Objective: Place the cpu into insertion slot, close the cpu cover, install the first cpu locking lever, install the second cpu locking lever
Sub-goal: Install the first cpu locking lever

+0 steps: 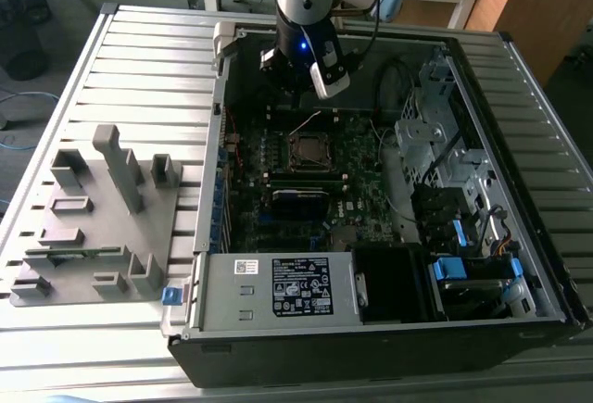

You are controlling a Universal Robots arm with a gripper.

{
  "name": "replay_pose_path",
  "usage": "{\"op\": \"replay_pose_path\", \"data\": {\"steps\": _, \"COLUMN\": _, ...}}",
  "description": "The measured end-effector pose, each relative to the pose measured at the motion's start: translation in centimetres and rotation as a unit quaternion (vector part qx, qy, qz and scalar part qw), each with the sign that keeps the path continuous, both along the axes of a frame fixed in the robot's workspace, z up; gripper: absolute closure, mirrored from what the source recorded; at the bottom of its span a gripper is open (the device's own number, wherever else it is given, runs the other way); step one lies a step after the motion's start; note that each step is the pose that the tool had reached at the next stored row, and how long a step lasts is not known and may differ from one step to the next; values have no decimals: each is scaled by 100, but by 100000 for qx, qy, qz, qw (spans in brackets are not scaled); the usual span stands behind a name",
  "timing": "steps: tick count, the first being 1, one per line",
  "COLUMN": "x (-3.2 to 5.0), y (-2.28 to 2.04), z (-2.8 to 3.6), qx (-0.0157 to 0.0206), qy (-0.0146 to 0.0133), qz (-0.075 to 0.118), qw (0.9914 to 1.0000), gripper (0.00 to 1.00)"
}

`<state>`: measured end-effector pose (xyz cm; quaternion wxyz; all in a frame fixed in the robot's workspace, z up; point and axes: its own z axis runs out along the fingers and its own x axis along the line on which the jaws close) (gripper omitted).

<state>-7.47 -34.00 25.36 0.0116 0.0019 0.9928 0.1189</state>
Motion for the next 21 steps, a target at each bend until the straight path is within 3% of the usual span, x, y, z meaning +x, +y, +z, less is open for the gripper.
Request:
{"op": "replay_pose_path", "data": {"steps": 7, "x": 8, "y": 0, "z": -3, "qx": 10, "qy": -4, "qz": 8, "qw": 100000, "gripper": 89}}
{"op": "replay_pose_path", "data": {"steps": 14, "x": 84, "y": 4, "z": -24, "qx": -10, "qy": 2, "qz": 2, "qw": 100000, "gripper": 89}}
{"op": "replay_pose_path", "data": {"steps": 17, "x": 95, "y": 9, "z": -34, "qx": -241, "qy": 2, "qz": -10, "qw": 100000, "gripper": 89}}
{"op": "replay_pose_path", "data": {"steps": 21, "x": 105, "y": 19, "z": -79, "qx": -285, "qy": 2, "qz": 0, "qw": 100000, "gripper": 89}}
